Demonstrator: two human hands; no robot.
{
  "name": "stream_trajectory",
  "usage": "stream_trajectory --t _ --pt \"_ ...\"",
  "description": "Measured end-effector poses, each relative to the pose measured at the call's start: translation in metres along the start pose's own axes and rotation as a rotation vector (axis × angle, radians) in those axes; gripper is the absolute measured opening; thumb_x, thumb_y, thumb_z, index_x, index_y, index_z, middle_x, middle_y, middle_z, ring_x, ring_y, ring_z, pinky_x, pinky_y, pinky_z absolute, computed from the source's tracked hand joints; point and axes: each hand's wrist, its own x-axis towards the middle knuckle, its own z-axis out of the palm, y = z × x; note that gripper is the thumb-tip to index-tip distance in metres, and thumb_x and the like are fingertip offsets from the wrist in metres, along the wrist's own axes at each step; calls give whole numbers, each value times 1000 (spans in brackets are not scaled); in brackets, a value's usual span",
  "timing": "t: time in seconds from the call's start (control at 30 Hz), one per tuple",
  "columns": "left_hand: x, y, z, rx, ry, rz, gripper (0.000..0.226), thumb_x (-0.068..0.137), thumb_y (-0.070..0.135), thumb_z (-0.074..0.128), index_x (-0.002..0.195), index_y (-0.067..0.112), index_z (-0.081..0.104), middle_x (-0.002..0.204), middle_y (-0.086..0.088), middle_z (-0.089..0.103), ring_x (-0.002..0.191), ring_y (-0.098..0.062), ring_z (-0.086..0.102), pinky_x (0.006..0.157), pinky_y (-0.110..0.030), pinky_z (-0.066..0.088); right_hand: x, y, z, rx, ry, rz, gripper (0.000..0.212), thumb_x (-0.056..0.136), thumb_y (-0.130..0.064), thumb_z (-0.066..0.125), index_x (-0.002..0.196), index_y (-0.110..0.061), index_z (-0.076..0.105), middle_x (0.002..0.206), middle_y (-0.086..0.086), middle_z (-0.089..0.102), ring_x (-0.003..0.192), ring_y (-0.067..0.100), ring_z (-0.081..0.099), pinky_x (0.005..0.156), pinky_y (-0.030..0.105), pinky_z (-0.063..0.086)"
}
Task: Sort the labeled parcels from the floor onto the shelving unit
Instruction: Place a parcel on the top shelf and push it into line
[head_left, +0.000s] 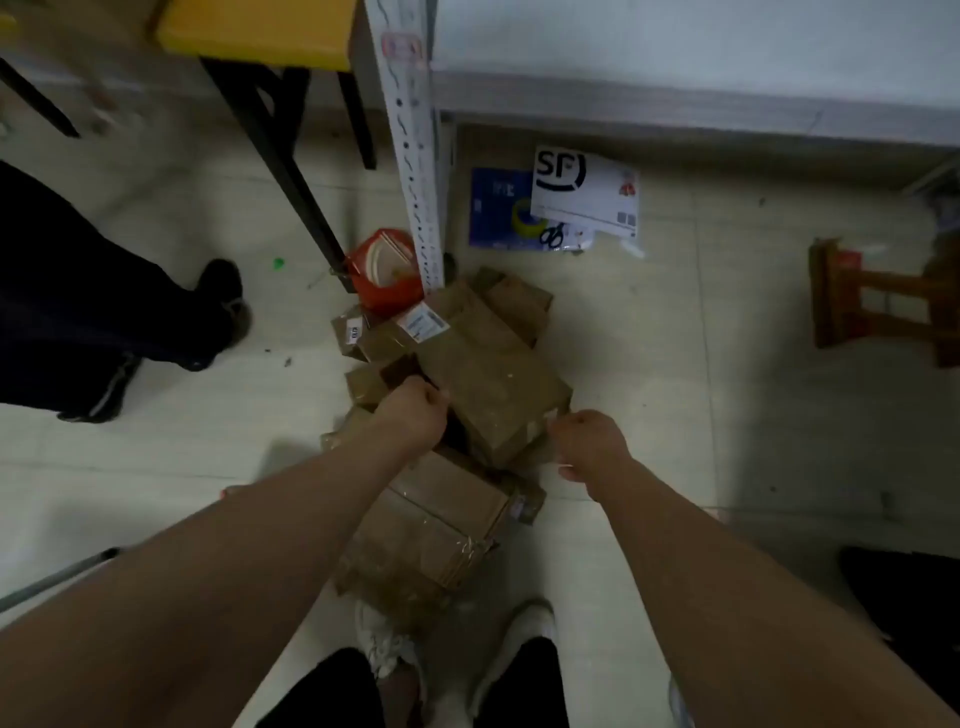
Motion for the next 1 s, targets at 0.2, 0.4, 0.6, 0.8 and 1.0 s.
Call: stream_trajectory --t 0.2,0.4,0.6,0.8,1.0 --pt "94 -35 83 -388 -129 -184 58 99 44 49 148 15 34 143 -5 49 127 -29 49 107 -43 43 109 47 43 299 -23 114 43 91 -44 69 121 -16 57 98 4 61 84 21 59 53 26 49" --pt "160 -64 147 -537 -137 -305 69 97 41 56 152 15 24 152 -4 38 138 -31 39 113 -46 36 187 88 85 684 -186 204 104 67 -60 85 152 -29 34 144 8 54 90 30 59 101 60 46" --pt "164 -68 168 -740 -154 -390 57 91 13 65 143 18 41 134 -6 54 116 -27 54 92 -47 54 205 99 104 742 -137 232 113 64 -45 92 153 -39 24 145 7 51 125 40 53 99 69 43" --pt "116 -41 107 -919 52 -460 76 83 32 73 145 29 30 137 -7 48 122 -35 50 82 -48 55 140 114 30 733 -158 215 108 61 -30 94 144 -53 29 139 5 53 121 36 55 89 71 48" --pt "19 18 -3 -839 -74 -360 70 72 61 76 127 27 48 123 -3 58 113 -37 56 90 -56 51 29 89 -75 652 -183 71 94 72 -16 86 145 -46 34 124 -1 67 115 26 63 92 68 49"
